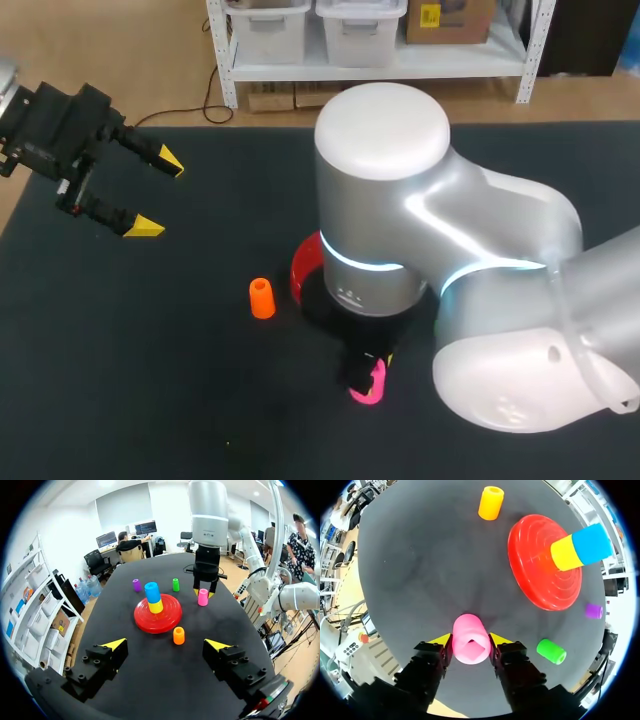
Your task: Pick up and stack the cylinders on the red base in this order: pink,purple,orange,green
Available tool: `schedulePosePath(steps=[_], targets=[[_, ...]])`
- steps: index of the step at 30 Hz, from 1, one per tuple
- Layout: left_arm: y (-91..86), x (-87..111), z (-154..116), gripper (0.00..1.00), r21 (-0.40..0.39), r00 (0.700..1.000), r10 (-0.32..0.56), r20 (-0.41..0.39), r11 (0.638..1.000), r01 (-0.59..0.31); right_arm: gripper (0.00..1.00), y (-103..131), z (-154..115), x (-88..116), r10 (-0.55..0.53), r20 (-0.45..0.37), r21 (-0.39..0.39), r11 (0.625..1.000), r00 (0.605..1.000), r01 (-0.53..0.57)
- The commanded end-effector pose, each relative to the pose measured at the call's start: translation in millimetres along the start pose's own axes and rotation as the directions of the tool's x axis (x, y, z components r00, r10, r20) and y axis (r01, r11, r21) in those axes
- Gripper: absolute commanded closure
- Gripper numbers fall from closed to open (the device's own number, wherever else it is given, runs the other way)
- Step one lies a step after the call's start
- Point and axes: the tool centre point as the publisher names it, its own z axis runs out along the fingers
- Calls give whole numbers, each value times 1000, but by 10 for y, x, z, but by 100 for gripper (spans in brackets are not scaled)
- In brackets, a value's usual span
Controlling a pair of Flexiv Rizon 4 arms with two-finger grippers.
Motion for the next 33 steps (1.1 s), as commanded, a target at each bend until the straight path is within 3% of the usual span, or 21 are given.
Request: schedulePosePath(steps=[1,8,18,26,33], targets=[[8,9,2,0,1,1000,1,1,1000,-1,100,-24,-66,36,3,20,3,1000,1000,-3],[8,9,2,0,1,1000,1,1,1000,-1,100,-135,-462,94,36,92,18,999,995,-38],[8,9,2,0,1,1000,1,1,1000,-1,100,-411,-1009,110,7,128,91,996,992,-18],[8,9,2,0,1,1000,1,1,1000,-1,100,-687,-1333,-16,-5,166,116,993,986,-15],[8,9,2,0,1,1000,1,1,1000,-1,100,-826,-1502,-246,-27,186,154,988,982,-2]])
